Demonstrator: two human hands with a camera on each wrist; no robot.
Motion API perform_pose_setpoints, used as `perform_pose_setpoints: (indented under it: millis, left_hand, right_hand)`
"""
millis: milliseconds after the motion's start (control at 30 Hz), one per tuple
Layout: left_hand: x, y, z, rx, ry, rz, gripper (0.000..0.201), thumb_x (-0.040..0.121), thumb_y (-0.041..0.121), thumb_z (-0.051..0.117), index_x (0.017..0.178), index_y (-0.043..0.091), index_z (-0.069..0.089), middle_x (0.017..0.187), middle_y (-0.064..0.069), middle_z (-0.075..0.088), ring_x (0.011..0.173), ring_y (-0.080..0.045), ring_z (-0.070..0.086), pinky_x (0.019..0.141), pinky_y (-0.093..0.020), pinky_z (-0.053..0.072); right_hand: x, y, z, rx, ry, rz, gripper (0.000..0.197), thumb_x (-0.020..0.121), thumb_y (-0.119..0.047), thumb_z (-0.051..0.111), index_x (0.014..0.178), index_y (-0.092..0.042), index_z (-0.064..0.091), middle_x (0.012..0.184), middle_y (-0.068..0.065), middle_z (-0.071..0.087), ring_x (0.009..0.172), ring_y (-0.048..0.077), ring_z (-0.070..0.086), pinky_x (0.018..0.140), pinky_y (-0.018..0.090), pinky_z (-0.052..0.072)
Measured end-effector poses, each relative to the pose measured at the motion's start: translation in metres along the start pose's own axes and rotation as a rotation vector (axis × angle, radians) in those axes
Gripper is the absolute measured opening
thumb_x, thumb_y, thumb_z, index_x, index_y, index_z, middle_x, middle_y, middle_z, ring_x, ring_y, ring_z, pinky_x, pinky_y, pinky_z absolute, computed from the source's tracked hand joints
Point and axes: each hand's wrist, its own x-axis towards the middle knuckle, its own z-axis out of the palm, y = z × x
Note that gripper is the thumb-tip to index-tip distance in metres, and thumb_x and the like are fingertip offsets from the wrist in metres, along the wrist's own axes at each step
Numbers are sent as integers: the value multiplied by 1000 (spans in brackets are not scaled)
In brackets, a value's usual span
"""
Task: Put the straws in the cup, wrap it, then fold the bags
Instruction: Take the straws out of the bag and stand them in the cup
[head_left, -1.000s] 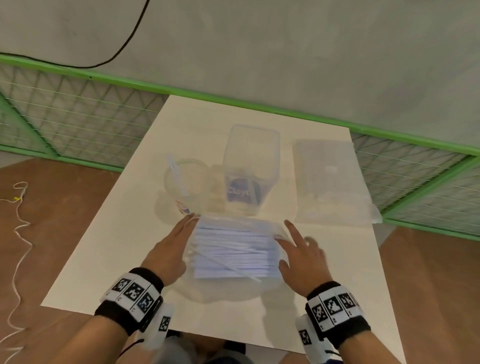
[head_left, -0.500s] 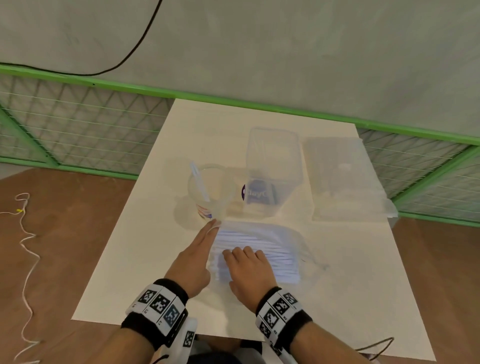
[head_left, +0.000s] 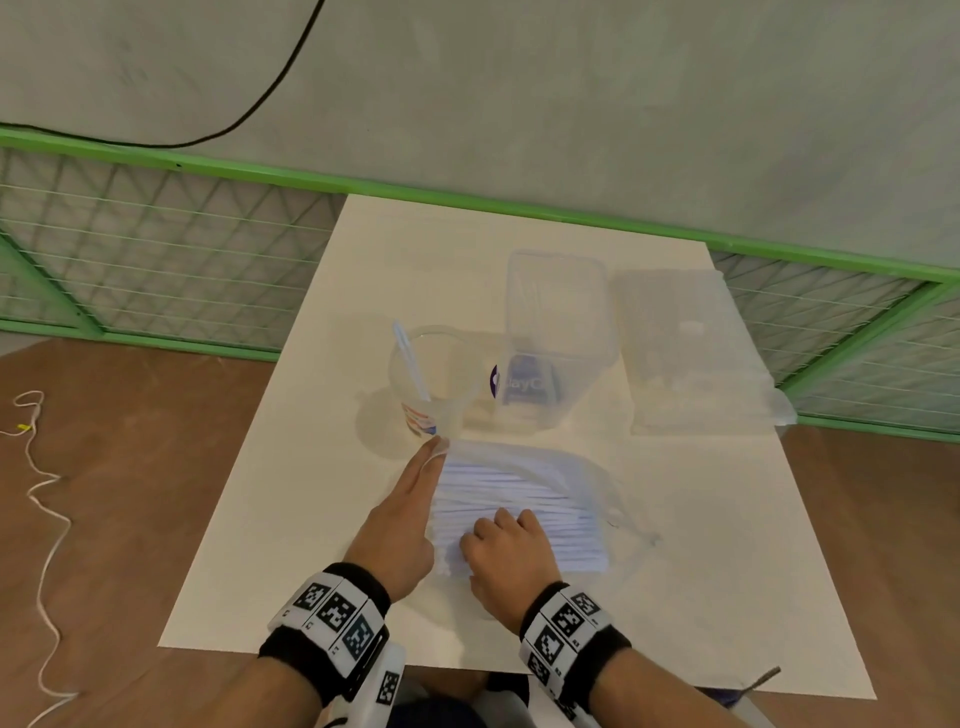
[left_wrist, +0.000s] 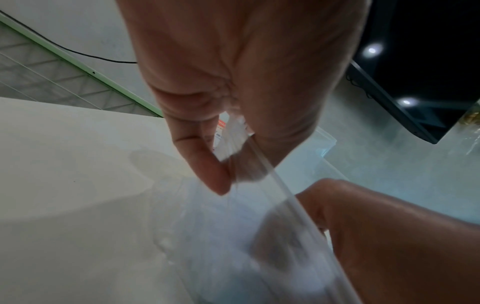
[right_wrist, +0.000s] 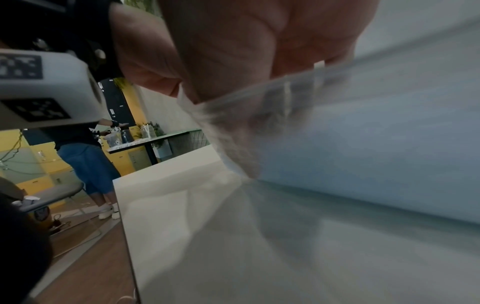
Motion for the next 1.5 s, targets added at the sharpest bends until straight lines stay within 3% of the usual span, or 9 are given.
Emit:
perform_pose_setpoints:
  millis: [233, 367, 600, 767, 1000, 1233, 1333, 1400, 1500]
  left_hand:
    - [-3, -2, 6, -20, -1, 2, 106, 69, -17, 44, 153, 35, 3, 157, 28, -8, 143, -1, 19, 112, -25, 34]
    - [-5, 0, 5, -6, 19, -9, 105, 70, -16, 45, 152, 35, 4, 156, 29, -8, 139, 0, 23, 104, -19, 37]
    - [-3, 0, 6, -14, 29, 0, 106, 69, -18, 44, 153, 33, 5, 157, 28, -6, 143, -2, 19, 111, -27, 37]
    - [-2, -2, 7, -13, 37, 5, 107, 67, -18, 43, 153, 34, 6, 157, 28, -5, 142, 0, 18, 110, -26, 38]
    - [-2, -4, 8, -18, 36, 5, 106, 68, -20, 41, 153, 32, 5, 157, 28, -7, 143, 0, 17, 111, -28, 37]
    - [1, -8, 0, -19, 73, 6, 108, 66, -20, 42, 152, 34, 8, 156, 30, -4, 142, 0, 20, 111, -27, 37]
    - [1, -5, -6, -10, 88, 1, 107, 69, -19, 46, 152, 35, 7, 153, 35, -7, 136, 7, 19, 103, -17, 37]
    - [1, -4, -12, -2, 88, -4, 107, 70, -19, 47, 153, 35, 5, 151, 35, -7, 131, 10, 19, 97, -12, 35]
    - [3, -4, -17, 5, 69, 2, 106, 69, -19, 45, 153, 34, 6, 155, 31, -5, 130, 8, 24, 95, -16, 42]
  right_hand:
    - [-3, -4, 13, -18, -52, 20, 30, 33, -18, 87, 46, -19, 60, 57, -1, 55, 56, 23, 54, 53, 37, 46]
    - [-2, -6, 11, -6, -8, 70, 28, 36, -16, 86, 55, -18, 65, 65, 0, 59, 61, 24, 56, 57, 38, 48]
    - [3, -5, 14, 8, -107, 126, 26, 47, -16, 86, 67, -14, 69, 75, 4, 62, 71, 27, 58, 63, 42, 48]
    - [7, -2, 9, -46, -167, 56, 22, 88, -12, 55, 106, -7, 66, 118, 12, 57, 115, 34, 48, 97, 49, 35]
    - [7, 3, 9, -15, -223, -7, 29, 87, -21, 51, 113, -10, 60, 119, 13, 58, 114, 34, 49, 100, 47, 32]
    - [1, 32, -25, 661, 25, 142, 20, 90, -44, 54, 94, -24, 52, 82, 3, 66, 79, 28, 62, 69, 33, 46]
    - [-6, 39, -62, 1182, 276, 242, 27, 93, -33, 62, 75, -13, 58, 60, 5, 60, 58, 20, 63, 63, 30, 52]
    - [-9, 42, -78, 1501, 395, 287, 25, 91, -24, 63, 73, -8, 64, 60, 6, 63, 62, 21, 65, 69, 32, 54]
    - [-11, 41, -68, 1519, 362, 352, 28, 92, -24, 63, 69, -10, 67, 69, -1, 67, 70, 12, 63, 69, 19, 46]
